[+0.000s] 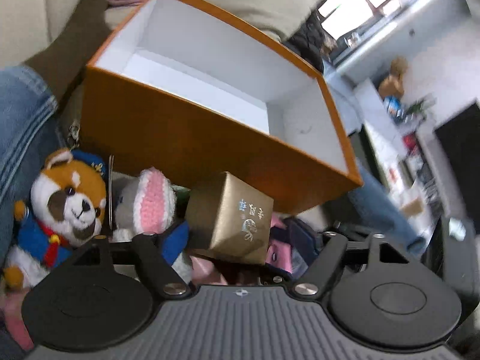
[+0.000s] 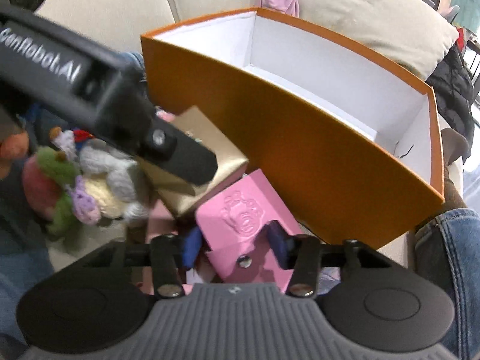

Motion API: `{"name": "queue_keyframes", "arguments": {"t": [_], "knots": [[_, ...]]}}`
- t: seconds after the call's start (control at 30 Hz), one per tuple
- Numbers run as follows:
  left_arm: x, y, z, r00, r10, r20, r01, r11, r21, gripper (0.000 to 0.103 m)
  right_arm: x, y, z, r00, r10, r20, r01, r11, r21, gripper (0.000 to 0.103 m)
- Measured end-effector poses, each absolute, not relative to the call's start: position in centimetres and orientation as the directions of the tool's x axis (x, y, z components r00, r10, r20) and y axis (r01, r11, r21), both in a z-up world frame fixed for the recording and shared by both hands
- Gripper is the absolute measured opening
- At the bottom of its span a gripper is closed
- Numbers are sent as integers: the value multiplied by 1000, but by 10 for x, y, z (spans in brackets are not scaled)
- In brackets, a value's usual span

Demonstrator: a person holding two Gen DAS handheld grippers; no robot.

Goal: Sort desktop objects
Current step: 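Grasp the pink wallet with the left gripper while the right grasps the picture-card box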

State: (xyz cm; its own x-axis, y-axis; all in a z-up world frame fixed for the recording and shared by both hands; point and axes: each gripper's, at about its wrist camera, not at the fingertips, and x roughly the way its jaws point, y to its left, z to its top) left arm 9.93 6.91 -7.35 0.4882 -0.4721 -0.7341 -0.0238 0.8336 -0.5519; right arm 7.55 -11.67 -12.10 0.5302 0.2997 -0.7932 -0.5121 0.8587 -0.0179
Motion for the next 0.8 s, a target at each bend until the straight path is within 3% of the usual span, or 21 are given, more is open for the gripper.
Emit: {"name": "queue_keyframes", "arguments": {"t": [0.2, 0.3, 0.33, 0.37, 0.43, 0.63, 0.8], "knots": [[102, 74, -76, 490, -492, -720, -56, 806, -589, 72, 75, -128, -111, 542, 315, -779, -470, 882, 30, 37], [102, 76, -77, 490, -478, -729, -91, 804, -588, 58, 76, -138, -104, 540, 343, -769, -447, 891, 84, 31], [102, 78, -78, 494, -475, -728, -109, 797, -594, 53, 76, -141, -102, 535, 356, -766, -440, 892, 107, 25], [102, 76, -77, 499, -450, -741, -119, 811, -573, 50, 76, -147, -98, 522, 382, -762, -436, 888, 147, 11], [101, 68, -71, 519, -357, -776, -116, 870, -479, 46, 75, -154, -97, 488, 442, -753, -413, 877, 246, 0], [90, 55, -54, 544, -375, -751, -44, 880, -472, 46, 64, -152, -95, 535, 387, -751, -355, 909, 216, 0], [81, 25, -53, 469, -438, -767, 69, 884, -463, 51, 54, -186, -102, 538, 285, -793, -297, 945, 138, 10]]}}
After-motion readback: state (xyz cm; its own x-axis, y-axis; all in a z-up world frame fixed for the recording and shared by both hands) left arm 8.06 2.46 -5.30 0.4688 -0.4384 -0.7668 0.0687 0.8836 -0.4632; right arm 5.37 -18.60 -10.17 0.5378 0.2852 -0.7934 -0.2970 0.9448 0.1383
